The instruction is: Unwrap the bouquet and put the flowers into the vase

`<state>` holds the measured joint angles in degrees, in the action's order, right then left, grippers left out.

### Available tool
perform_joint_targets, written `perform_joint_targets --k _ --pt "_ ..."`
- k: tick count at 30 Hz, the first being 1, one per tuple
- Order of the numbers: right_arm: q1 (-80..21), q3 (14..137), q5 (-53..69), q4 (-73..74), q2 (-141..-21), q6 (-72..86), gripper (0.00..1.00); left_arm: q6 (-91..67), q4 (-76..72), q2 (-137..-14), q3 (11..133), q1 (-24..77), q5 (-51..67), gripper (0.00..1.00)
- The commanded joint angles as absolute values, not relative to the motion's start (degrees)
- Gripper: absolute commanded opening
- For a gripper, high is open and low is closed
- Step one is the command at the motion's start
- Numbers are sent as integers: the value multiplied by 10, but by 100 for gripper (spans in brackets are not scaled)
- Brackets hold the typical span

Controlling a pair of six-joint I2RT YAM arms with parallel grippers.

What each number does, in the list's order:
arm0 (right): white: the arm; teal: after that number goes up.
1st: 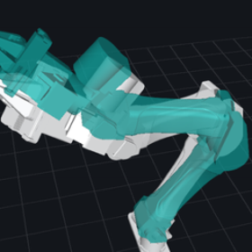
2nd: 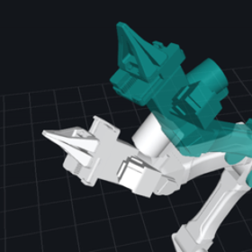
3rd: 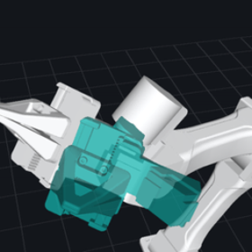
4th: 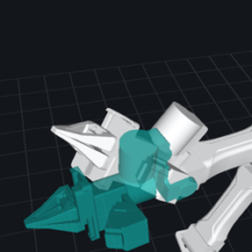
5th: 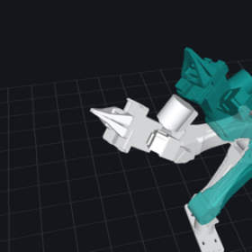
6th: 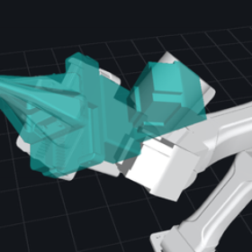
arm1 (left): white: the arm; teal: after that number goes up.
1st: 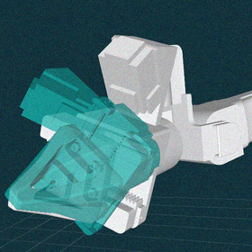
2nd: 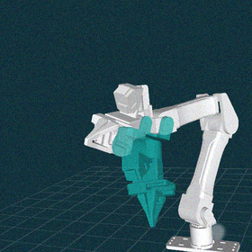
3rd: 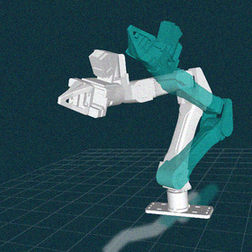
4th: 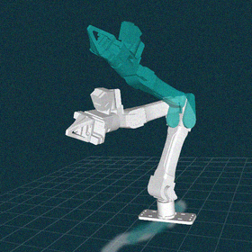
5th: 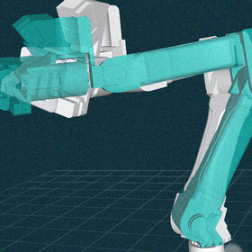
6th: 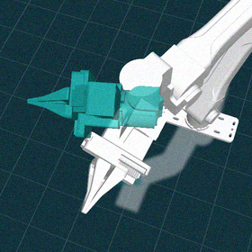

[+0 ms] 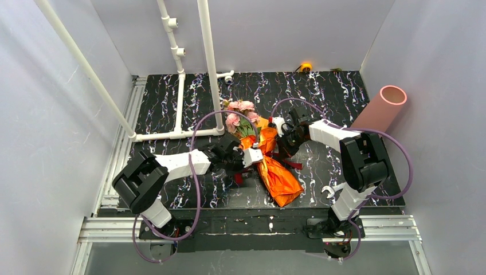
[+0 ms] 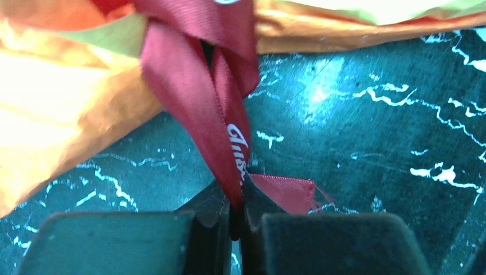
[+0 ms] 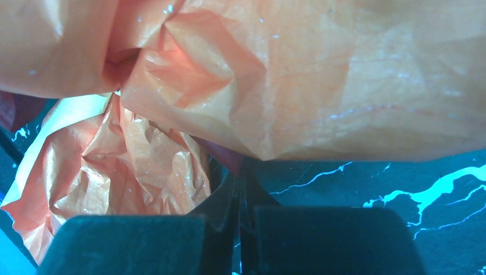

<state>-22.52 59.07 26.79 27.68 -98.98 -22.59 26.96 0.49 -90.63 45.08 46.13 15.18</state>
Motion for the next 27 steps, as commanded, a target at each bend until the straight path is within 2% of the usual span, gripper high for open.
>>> perform_joint_targets --k 1,15,24,27 --pt "-220 588 243 302 -965 -236 1 269 98 -870 477 433 141 0" --pt "-201 565 149 339 -937 -261 1 337 165 -850 490 347 145 0" --pt "-200 560 164 352 -937 -250 1 391 153 -797 457 321 218 0" --pt "-195 560 149 359 -936 -260 1 391 149 -791 453 320 198 0"
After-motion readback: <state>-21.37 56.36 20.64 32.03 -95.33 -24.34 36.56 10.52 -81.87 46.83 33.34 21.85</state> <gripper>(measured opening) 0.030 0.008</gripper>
